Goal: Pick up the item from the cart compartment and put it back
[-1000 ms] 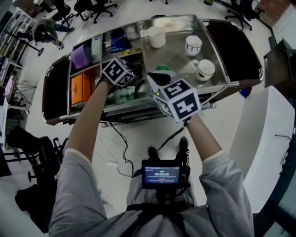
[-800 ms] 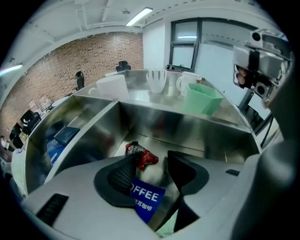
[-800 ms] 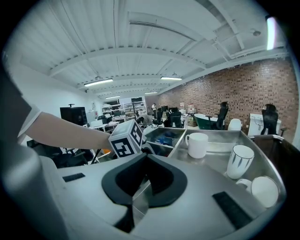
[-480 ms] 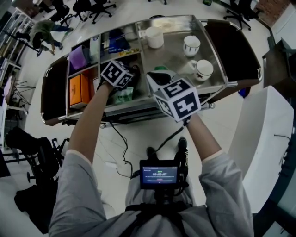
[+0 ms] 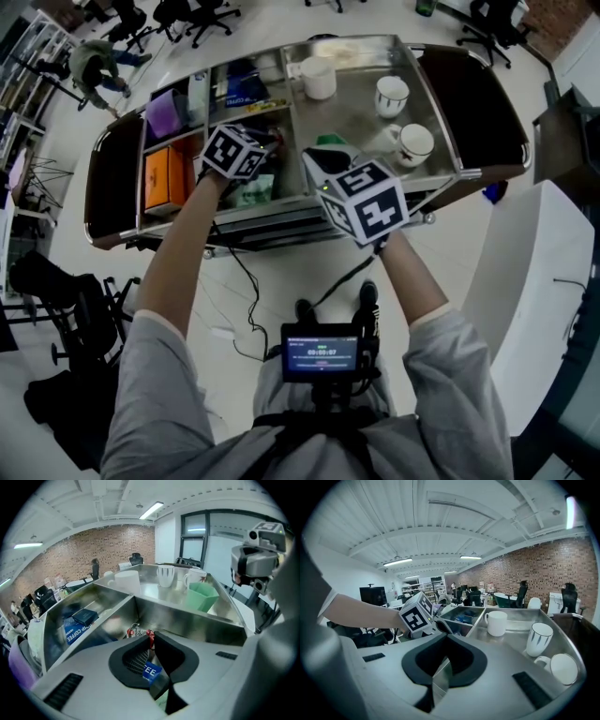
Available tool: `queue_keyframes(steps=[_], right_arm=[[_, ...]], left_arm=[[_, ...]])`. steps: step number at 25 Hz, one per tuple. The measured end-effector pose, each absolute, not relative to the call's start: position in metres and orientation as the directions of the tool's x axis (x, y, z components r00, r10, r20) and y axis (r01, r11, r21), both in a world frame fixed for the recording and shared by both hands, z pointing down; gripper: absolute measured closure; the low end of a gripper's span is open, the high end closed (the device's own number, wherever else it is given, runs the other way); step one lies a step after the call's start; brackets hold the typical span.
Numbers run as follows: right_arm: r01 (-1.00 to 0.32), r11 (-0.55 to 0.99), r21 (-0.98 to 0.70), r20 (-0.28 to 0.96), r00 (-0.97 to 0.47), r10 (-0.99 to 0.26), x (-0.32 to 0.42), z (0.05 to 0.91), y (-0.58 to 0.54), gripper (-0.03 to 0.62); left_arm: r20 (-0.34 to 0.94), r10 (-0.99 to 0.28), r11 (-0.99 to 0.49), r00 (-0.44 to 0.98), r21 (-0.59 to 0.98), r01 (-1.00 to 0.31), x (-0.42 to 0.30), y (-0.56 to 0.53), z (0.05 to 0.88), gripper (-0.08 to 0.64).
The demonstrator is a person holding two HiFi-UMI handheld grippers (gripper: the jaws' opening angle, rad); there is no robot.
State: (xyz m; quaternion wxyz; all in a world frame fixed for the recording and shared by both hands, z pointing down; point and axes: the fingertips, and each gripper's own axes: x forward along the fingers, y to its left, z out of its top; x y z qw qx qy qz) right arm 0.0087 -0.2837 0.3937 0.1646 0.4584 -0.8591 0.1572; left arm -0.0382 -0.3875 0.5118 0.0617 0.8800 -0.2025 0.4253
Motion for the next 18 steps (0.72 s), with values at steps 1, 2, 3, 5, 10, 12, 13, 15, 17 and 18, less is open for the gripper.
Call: queue_keyframes(steps=[1,2,3,5,10,12,13,15,17,18], right_arm=[[-0.839,0.531,-0.117,0.427,-0.525,-0.736,0.009,0.393,-0.283,0.583],[-0.839,0.532,-0.115,0.428,-0.525,-0.736,0.01,0.393,-0.283,0.583],[-0.839,0.533,-0.112,0.429,-0.524,-0.736,0.011,0.392,-0.282,0.583],[-0.84,0.532,-0.109,0.432,-0.522,-0.735,0.013,0.392,-0.28,0.583],[-0.835,0.541,-0.101,0.435,-0.527,-0.731,0.008,0.39,-0.273,0.583],[-0.832,0.547,-0.097,0.433,-0.53,-0.729,0.008,0.389,-0.27,0.583],[-0.83,0.549,-0.095,0.432,-0.532,-0.728,0.008,0.389,-0.269,0.583],[-0.827,0.555,-0.092,0.43,-0.536,-0.727,0.011,0.388,-0.265,0.583],[-0.82,0.565,-0.09,0.423,-0.545,-0.724,0.013,0.386,-0.261,0.583],[-0.816,0.571,-0.09,0.419,-0.551,-0.721,0.013,0.385,-0.259,0.583]], left_arm=[[0.762,-0.32,-0.904,0.562,-0.069,-0.421,-0.04,-0.386,0.506,0.523],[0.75,-0.338,-0.897,0.568,-0.075,-0.435,-0.041,-0.385,0.499,0.523],[0.737,-0.357,-0.89,0.573,-0.082,-0.449,-0.043,-0.384,0.493,0.523],[0.705,-0.398,-0.871,0.586,-0.091,-0.483,-0.049,-0.381,0.481,0.523],[0.605,-0.501,-0.815,0.619,-0.089,-0.572,-0.075,-0.365,0.444,0.523],[0.57,-0.535,-0.796,0.623,-0.092,-0.599,-0.083,-0.356,0.43,0.523],[0.554,-0.551,-0.786,0.624,-0.094,-0.611,-0.087,-0.35,0.424,0.523],[0.523,-0.582,-0.766,0.622,-0.096,-0.636,-0.095,-0.338,0.413,0.523],[0.491,-0.614,-0.743,0.618,-0.094,-0.663,-0.103,-0.326,0.402,0.523],[0.473,-0.63,-0.729,0.616,-0.088,-0.678,-0.108,-0.32,0.397,0.523]])
